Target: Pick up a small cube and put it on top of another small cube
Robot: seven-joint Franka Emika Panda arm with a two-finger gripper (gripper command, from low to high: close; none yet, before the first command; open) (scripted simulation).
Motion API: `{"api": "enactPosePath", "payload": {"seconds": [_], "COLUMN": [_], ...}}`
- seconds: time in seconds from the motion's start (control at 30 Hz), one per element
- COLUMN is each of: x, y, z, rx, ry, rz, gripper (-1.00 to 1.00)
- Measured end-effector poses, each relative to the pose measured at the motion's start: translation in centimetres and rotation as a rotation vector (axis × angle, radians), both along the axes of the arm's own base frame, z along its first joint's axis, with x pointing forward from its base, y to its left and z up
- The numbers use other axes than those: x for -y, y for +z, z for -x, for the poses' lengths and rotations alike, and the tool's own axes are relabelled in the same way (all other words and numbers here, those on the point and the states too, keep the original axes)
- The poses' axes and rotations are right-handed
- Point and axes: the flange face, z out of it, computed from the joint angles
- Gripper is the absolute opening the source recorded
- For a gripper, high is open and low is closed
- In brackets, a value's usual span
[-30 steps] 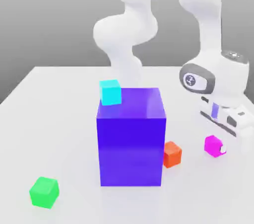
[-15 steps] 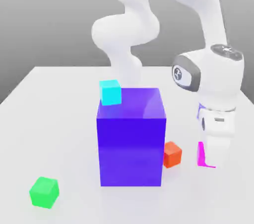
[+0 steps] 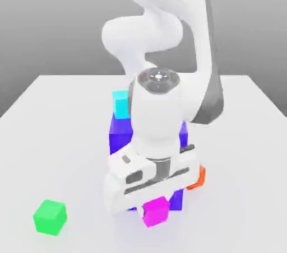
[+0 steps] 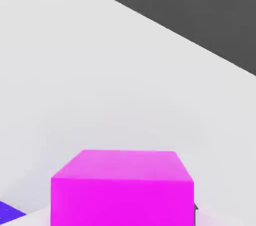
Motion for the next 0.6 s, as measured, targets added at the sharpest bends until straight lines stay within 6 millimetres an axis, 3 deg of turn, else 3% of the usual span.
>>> {"api": "enactPosePath", "payload": {"seconds": [0.13, 0.3, 0.37, 0.47, 0.5, 0.6], "x": [7.1, 15.7, 17.0, 17.4, 17.5, 17.5], "y": [1.8, 4.2, 3.2, -0.2, -1.2, -1.2], "z": [0.5, 2.6, 3.0, 3.1, 3.2, 3.2], "rx": [0.004, 0.016, 0.019, 0.021, 0.020, 0.020], "ry": [-0.100, -0.223, -0.241, -0.247, -0.248, -0.248], "rz": [-0.001, -0.017, -0.021, -0.022, -0.022, -0.022], "gripper": [-1.00, -1.00, -1.00, -1.00, 1.00, 1.00]}}
